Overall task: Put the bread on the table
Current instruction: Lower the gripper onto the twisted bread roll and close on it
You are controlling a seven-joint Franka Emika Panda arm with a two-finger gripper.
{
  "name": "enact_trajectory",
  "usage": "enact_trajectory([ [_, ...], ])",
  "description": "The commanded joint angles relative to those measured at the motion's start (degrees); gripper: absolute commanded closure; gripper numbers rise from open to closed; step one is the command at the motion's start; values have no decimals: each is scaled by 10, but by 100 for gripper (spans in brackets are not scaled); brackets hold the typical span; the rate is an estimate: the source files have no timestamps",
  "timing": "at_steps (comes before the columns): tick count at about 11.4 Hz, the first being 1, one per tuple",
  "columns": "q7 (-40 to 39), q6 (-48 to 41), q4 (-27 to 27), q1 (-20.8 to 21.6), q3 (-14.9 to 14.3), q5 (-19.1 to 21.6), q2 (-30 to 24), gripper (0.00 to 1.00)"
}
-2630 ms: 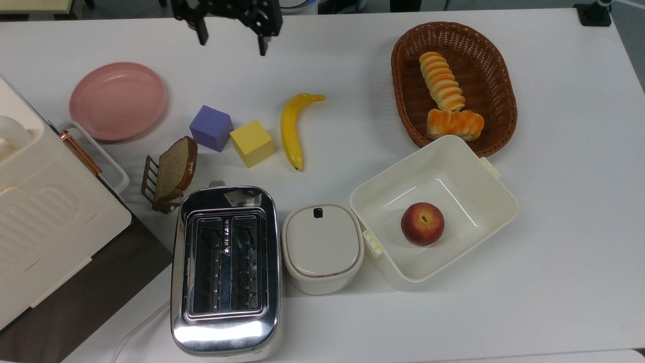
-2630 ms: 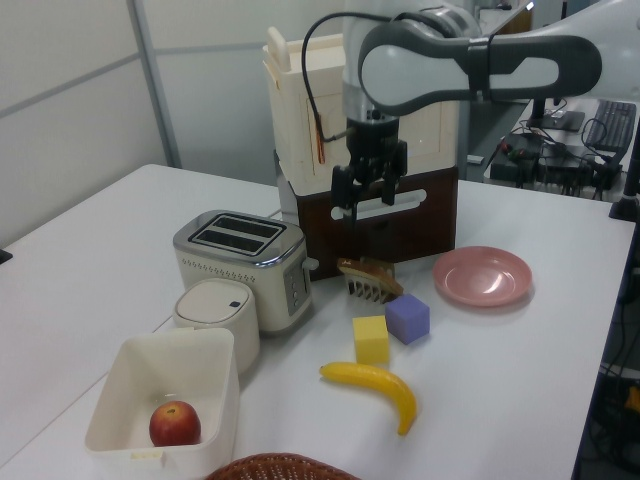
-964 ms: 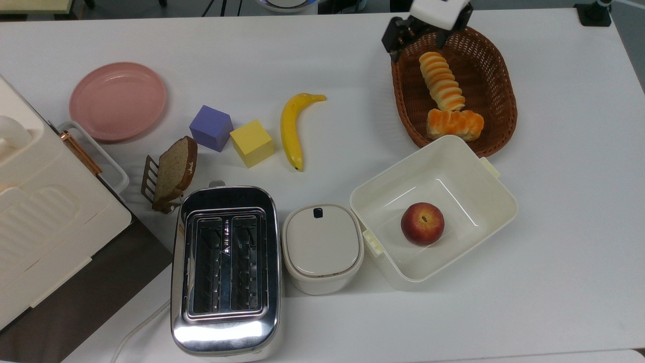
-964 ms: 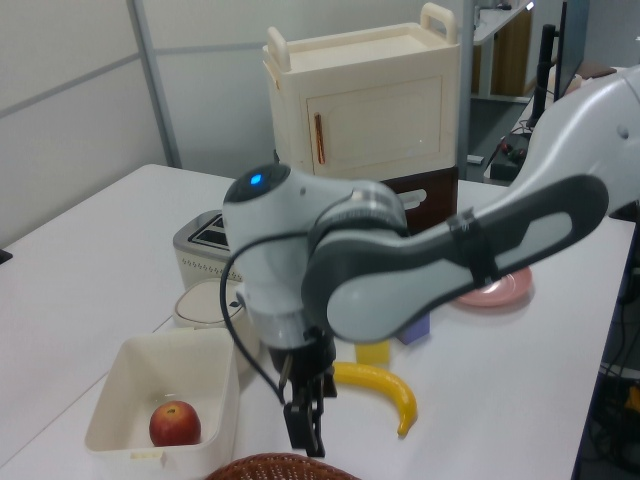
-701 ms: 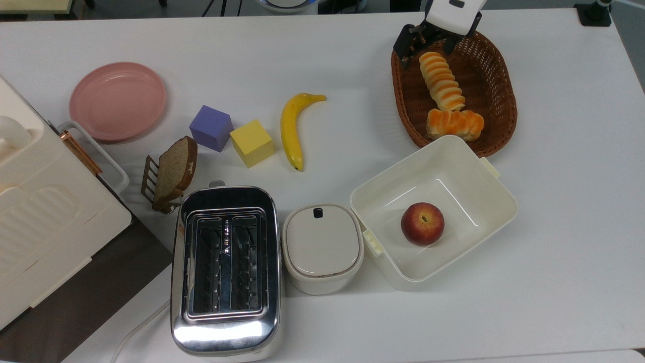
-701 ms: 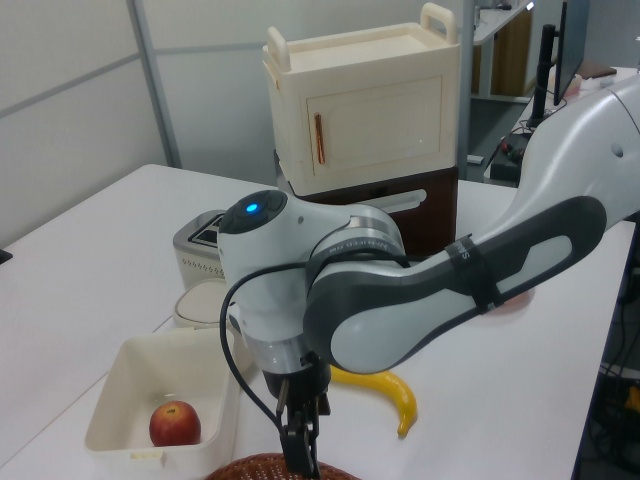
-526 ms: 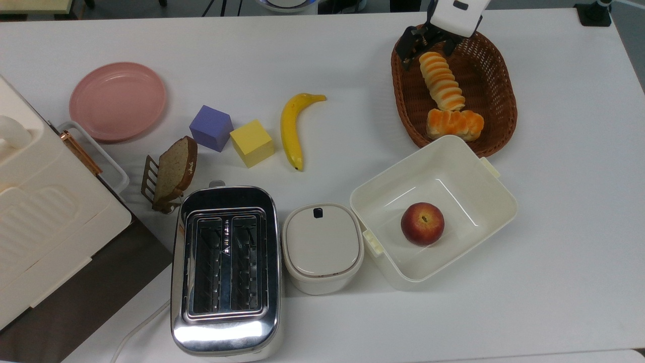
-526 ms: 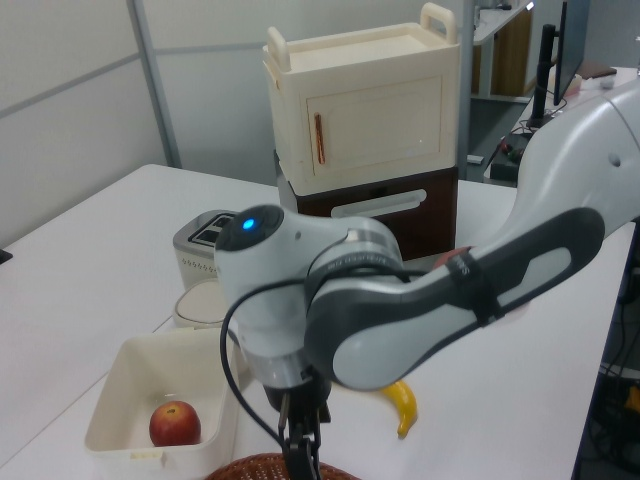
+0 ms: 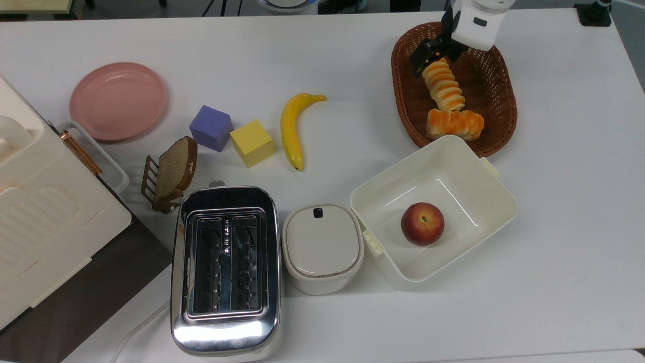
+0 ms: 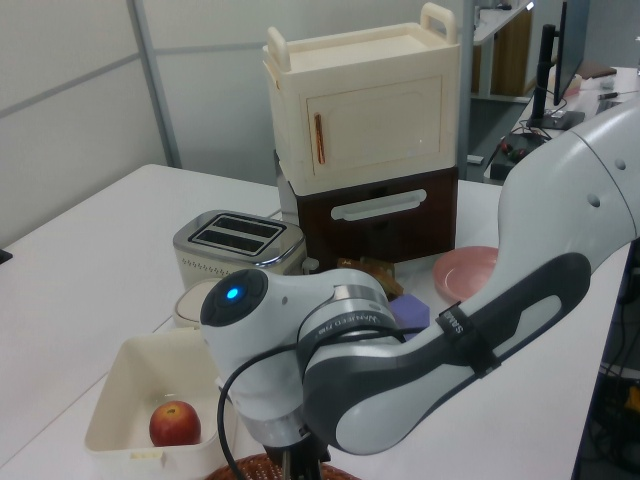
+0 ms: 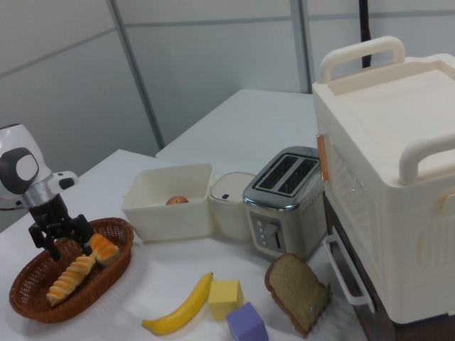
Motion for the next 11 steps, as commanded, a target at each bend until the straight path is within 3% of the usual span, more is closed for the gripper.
enact_trajectory([
  [1,12,30,-9,20,-14,-20,5,0],
  [11,134,117,-37,37,-12,-21,25,0],
])
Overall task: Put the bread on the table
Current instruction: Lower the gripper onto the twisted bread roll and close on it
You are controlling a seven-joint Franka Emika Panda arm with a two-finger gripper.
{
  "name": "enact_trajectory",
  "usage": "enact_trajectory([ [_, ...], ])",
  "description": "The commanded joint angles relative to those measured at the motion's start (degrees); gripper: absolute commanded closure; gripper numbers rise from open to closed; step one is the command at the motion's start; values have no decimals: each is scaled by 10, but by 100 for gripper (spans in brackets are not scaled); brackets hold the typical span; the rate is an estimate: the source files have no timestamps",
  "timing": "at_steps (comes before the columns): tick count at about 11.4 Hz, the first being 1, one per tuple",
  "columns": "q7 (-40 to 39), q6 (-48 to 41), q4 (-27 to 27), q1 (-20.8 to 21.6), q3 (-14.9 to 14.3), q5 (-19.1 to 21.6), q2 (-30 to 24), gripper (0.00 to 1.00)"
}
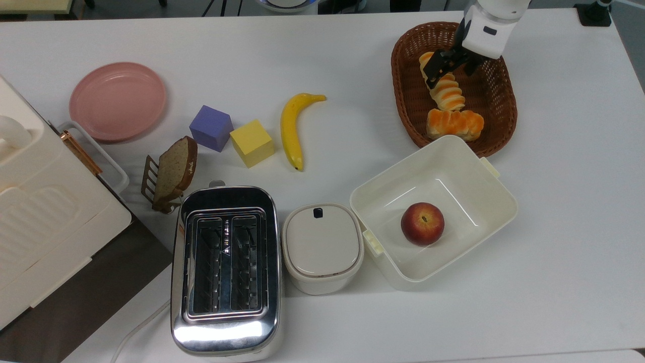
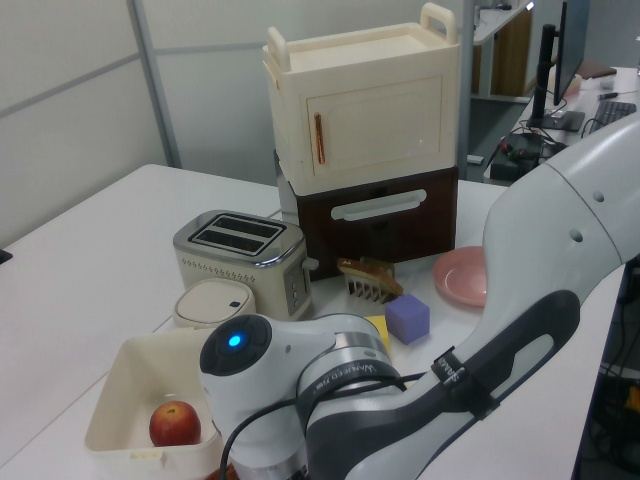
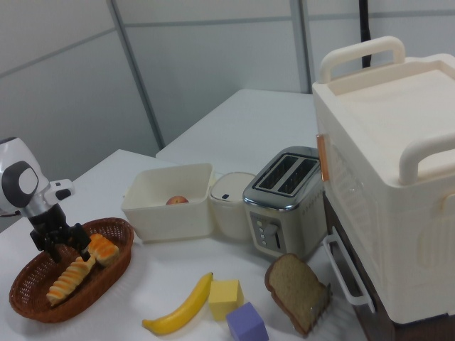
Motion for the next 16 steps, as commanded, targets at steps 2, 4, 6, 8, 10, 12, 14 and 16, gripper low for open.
enact_trajectory([
  [2,64,34,-25,10,-12,-11,-7,0],
  [4,64,35,-33,9,-12,-11,-7,1],
  [6,64,37,-34,8,-13,-11,-4,0],
  [8,66,37,-34,9,-13,-12,1,1],
  [10,66,37,-34,11,-13,-14,8,3],
  [12,66,37,-35,12,-13,-26,12,42],
  [14,66,37,-34,12,-13,-26,12,81],
  [16,66,37,-34,10,-13,-26,11,89],
])
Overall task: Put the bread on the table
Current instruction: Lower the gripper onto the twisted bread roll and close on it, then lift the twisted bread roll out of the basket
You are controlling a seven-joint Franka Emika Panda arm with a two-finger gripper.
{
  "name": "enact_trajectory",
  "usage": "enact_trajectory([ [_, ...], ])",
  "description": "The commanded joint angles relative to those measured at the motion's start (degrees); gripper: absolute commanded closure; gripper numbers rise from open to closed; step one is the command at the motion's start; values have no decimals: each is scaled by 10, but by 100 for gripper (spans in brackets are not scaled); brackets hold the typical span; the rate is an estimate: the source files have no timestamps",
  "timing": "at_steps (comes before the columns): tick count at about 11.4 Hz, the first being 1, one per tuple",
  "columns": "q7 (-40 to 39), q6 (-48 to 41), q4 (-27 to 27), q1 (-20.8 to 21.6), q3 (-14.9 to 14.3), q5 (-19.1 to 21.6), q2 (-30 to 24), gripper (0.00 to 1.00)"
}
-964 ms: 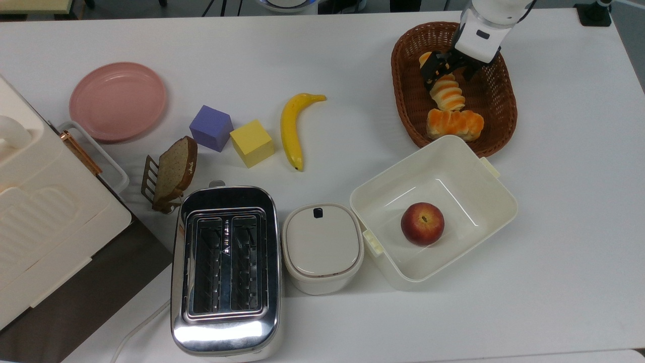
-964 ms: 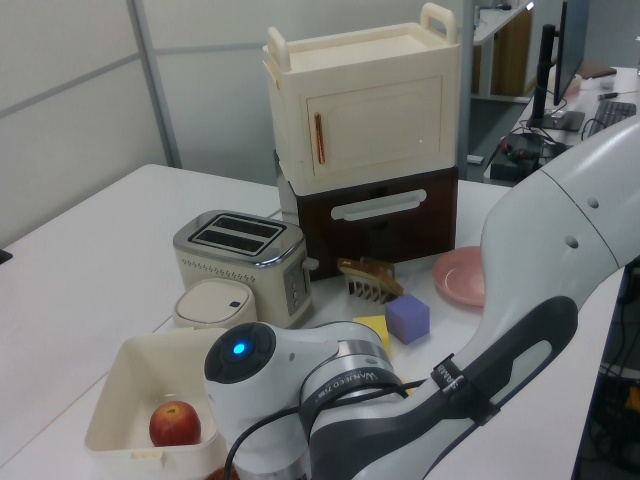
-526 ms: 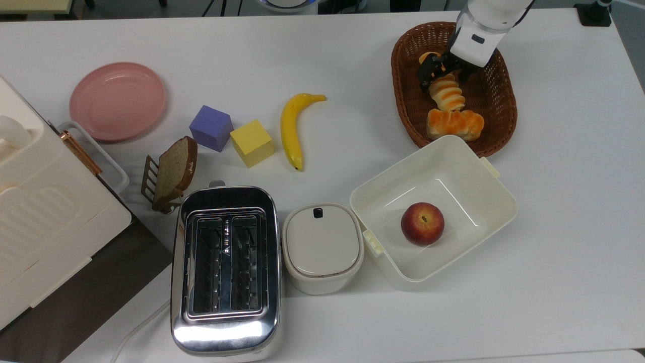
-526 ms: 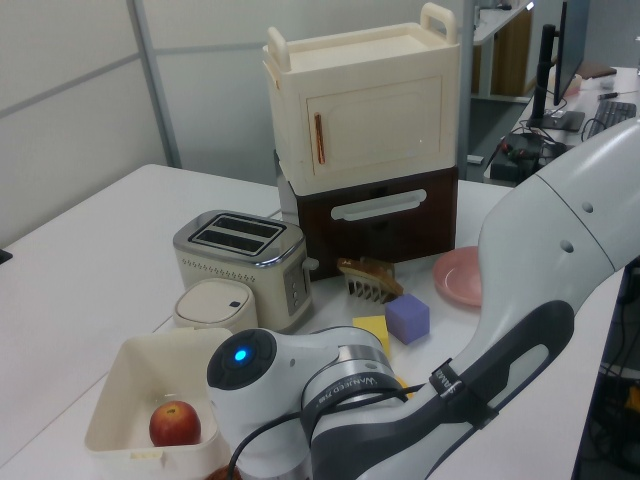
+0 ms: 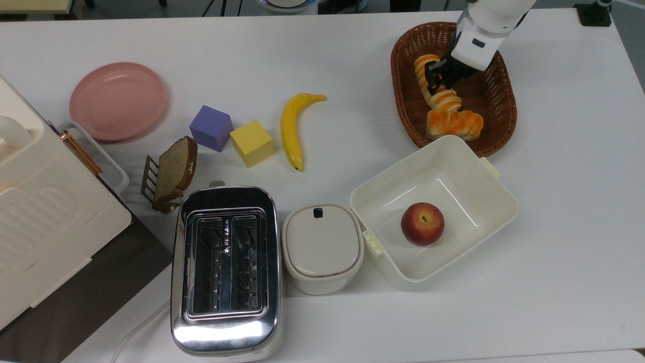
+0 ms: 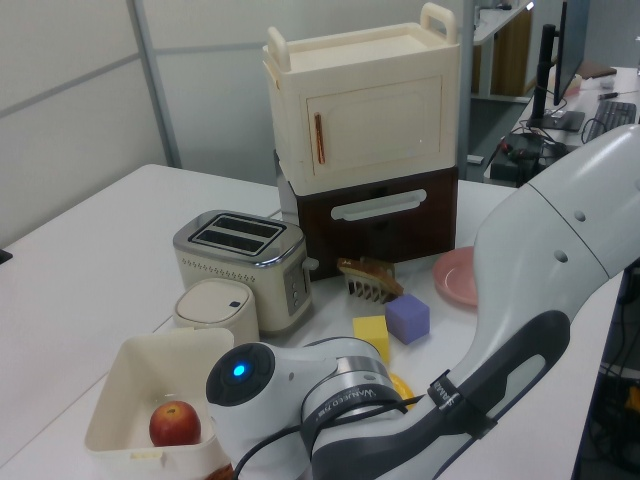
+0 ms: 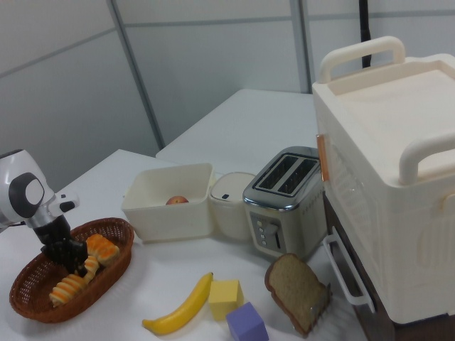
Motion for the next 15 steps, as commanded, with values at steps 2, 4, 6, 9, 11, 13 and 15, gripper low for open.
enact_trajectory([
  [2,14,18,-11,2,-8,-15,-10,89],
  [4,14,15,-9,0,-10,-16,-16,91],
  [6,14,11,-5,0,-10,-16,-29,93],
  [9,26,-5,14,1,-10,-22,-46,93],
  [11,29,-42,34,0,-10,-23,-71,93],
  [13,30,-57,37,-10,-10,-23,-89,93],
  [15,28,-59,47,-43,-13,-24,-93,93],
])
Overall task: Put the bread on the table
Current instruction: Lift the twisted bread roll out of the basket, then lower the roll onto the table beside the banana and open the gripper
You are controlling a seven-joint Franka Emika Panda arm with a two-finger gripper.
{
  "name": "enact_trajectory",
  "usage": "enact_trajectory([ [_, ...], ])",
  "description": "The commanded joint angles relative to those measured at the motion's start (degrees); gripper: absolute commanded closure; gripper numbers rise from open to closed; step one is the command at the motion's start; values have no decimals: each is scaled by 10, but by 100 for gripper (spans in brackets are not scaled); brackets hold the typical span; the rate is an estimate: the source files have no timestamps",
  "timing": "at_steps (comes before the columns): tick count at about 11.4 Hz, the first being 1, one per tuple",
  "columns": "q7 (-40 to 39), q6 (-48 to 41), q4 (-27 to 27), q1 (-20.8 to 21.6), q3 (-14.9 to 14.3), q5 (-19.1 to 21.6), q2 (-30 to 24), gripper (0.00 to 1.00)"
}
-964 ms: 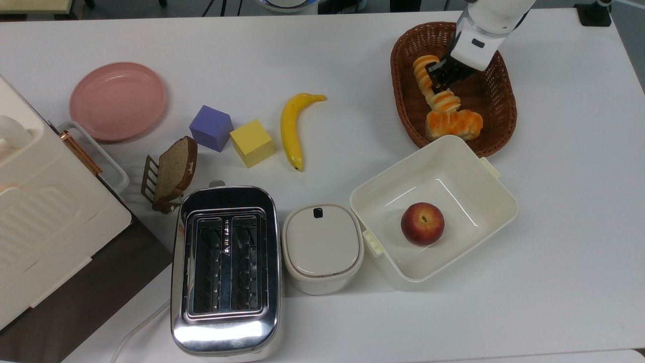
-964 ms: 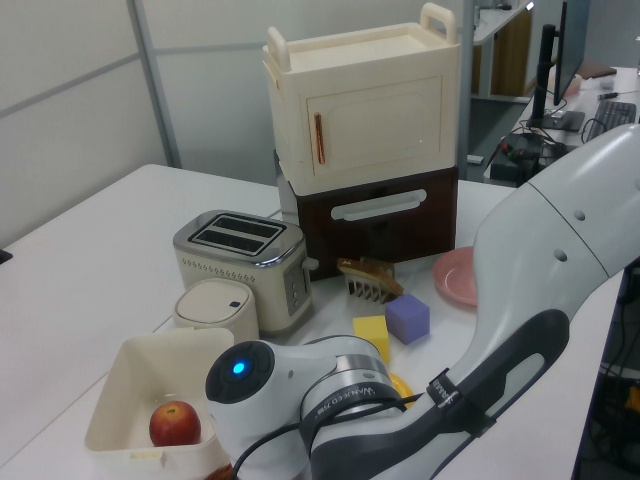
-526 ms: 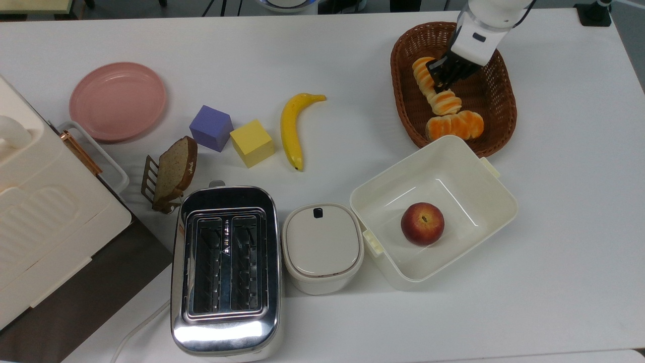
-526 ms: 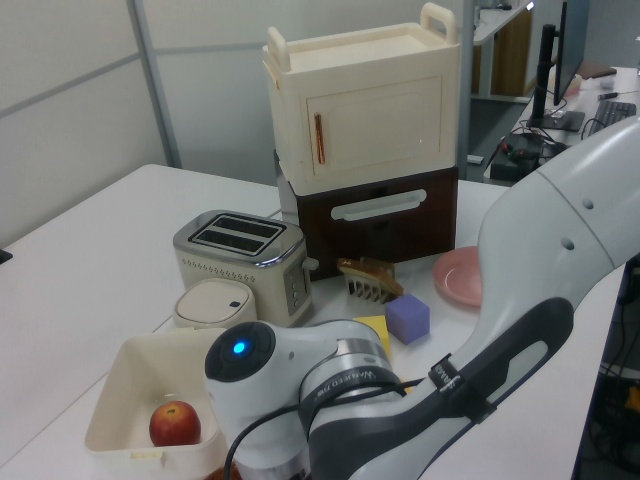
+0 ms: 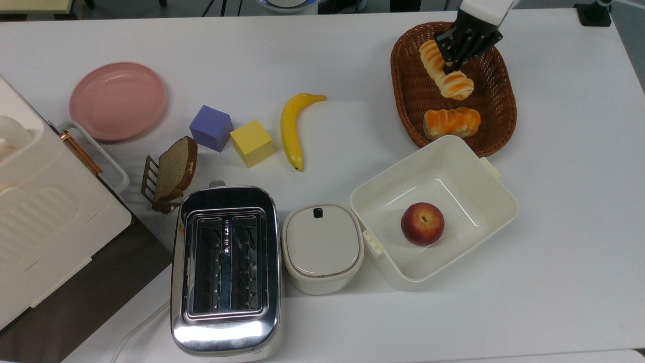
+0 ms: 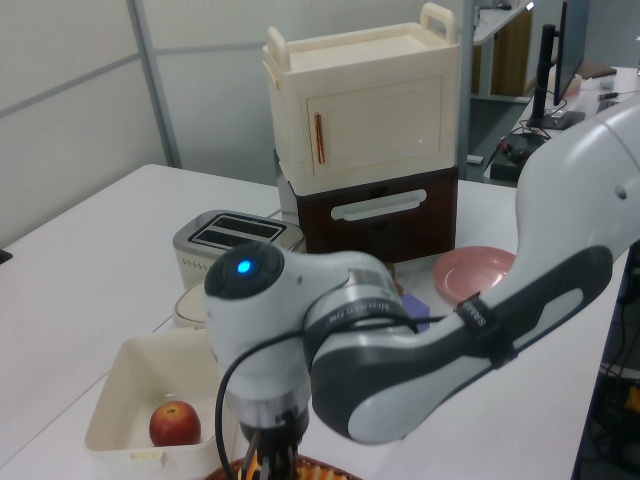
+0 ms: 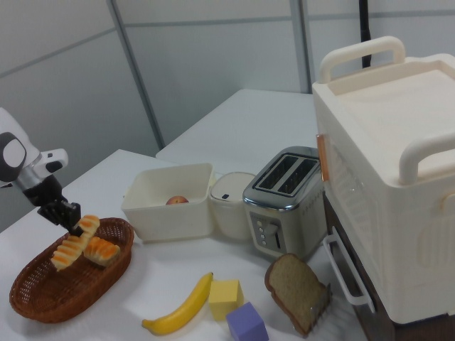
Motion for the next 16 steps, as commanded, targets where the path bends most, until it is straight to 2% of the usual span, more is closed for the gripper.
enact_trajectory([
  [1,8,-11,8,-48,-18,-11,-20,93],
  [2,6,-8,9,-59,-34,-11,-25,93],
  [4,-7,-3,9,-98,-46,-11,-33,93],
  [7,-29,6,8,-120,-75,-10,-29,93],
  [11,-41,7,4,-137,-77,-10,-19,93],
  [12,-45,7,4,-136,-78,-10,-12,89],
  [13,-45,7,4,-136,-77,-10,-11,65],
  [14,-41,6,4,-136,-77,-10,-11,1],
  [16,-40,6,4,-135,-77,-10,-11,0],
])
